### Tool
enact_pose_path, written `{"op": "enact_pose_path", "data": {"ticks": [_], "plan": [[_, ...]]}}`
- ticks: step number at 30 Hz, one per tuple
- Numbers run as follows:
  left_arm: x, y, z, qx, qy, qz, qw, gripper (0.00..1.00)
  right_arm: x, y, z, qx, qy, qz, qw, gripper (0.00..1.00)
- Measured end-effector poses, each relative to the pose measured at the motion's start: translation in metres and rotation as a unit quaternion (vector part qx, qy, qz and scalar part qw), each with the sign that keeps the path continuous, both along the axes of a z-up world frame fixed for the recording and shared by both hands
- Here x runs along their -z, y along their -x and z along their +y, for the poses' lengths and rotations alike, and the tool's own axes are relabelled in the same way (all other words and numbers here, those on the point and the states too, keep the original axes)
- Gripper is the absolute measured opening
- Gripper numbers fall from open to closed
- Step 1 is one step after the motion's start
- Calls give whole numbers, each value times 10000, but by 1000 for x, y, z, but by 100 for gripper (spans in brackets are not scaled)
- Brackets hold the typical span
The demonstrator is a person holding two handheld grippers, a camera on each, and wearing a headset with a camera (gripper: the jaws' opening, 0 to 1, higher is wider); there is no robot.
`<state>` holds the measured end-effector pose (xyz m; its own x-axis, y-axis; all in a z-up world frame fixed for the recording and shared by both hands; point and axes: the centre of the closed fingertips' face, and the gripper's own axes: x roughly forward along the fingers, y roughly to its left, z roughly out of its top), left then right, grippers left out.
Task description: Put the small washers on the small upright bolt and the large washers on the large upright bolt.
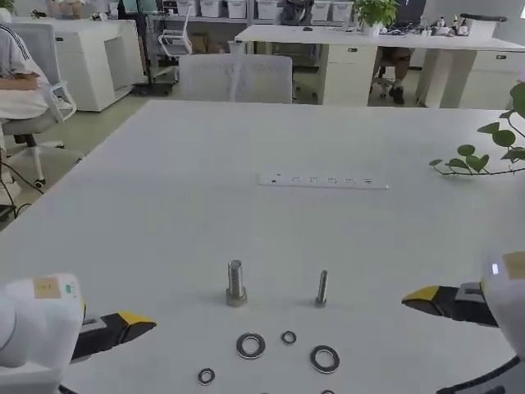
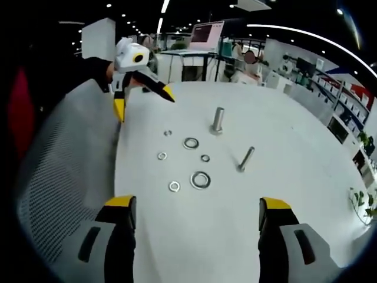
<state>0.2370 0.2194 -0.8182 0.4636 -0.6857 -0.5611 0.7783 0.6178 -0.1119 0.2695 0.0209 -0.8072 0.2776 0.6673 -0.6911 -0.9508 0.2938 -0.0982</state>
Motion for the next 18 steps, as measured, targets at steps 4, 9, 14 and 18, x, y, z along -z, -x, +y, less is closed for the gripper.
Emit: {"op": "enact_pose_path", "data": {"ticks": [4, 9, 14, 18], "plan": [[0, -1, 1, 11, -19, -11, 10000, 91, -1, -2, 3, -116, 94, -25, 9999, 86], [-1, -1, 1, 18, -28, -15, 10000, 91, -2, -5, 8, -307, 226, -29, 9993, 85], [-1, -2, 0, 37, -38, -20, 10000, 91, -4, -9, 12, -496, 370, -59, 9981, 84], [-2, -3, 1, 12, -29, -44, 10000, 91, -5, -12, 16, -631, 458, -66, 9969, 82]]}}
